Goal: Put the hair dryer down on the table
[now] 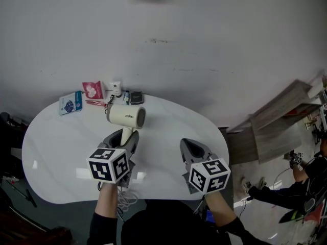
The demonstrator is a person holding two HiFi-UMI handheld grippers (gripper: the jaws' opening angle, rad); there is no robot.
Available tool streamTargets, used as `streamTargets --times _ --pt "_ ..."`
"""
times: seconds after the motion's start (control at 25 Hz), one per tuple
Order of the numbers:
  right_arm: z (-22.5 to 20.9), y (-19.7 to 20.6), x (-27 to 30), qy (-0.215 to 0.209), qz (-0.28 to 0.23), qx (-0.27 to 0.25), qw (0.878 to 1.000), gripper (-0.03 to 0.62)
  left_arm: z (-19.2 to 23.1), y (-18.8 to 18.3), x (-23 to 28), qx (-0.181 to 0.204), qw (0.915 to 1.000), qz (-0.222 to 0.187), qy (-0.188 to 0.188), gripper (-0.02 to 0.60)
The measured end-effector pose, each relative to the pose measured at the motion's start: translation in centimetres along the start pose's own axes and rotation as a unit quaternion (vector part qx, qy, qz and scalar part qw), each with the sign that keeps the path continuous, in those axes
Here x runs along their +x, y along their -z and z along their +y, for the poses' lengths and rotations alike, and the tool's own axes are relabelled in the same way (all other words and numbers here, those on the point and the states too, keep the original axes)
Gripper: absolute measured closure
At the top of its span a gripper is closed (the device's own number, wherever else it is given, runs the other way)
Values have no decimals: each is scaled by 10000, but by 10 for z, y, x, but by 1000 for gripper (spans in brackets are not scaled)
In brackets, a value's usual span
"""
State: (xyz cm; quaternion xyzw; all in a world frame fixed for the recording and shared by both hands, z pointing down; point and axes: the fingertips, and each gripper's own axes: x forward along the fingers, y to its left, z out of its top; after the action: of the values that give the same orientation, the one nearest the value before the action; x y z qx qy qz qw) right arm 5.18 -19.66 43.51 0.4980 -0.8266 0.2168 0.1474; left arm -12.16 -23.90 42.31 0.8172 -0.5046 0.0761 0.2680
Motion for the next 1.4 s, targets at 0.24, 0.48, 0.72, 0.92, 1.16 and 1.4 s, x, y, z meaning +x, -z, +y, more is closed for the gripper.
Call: streamTargets --times 0.24,0.48,0.72,0.92,1.16,1.4 --pt "-15 -2 20 -26 136 72 9999 594 4 16 34 -92 9992 388 2 414" --pt "-28 2 37 -37 293 164 9994 594 11 32 63 -91 9971 756 -36 414" --pt "-35 6 51 -80 431 208 9988 594 16 52 86 -83 9940 1089 -94 414" --pt "-39 10 59 -107 517 246 9983 594 18 67 100 -137 9915 1281 -167 413" --pt "-44 14 68 -89 629 297 9975 594 23 81 110 -56 9882 1507 -250 414" --pt "-51 14 77 -38 702 285 9971 594 26 89 118 59 9860 1635 -325 414"
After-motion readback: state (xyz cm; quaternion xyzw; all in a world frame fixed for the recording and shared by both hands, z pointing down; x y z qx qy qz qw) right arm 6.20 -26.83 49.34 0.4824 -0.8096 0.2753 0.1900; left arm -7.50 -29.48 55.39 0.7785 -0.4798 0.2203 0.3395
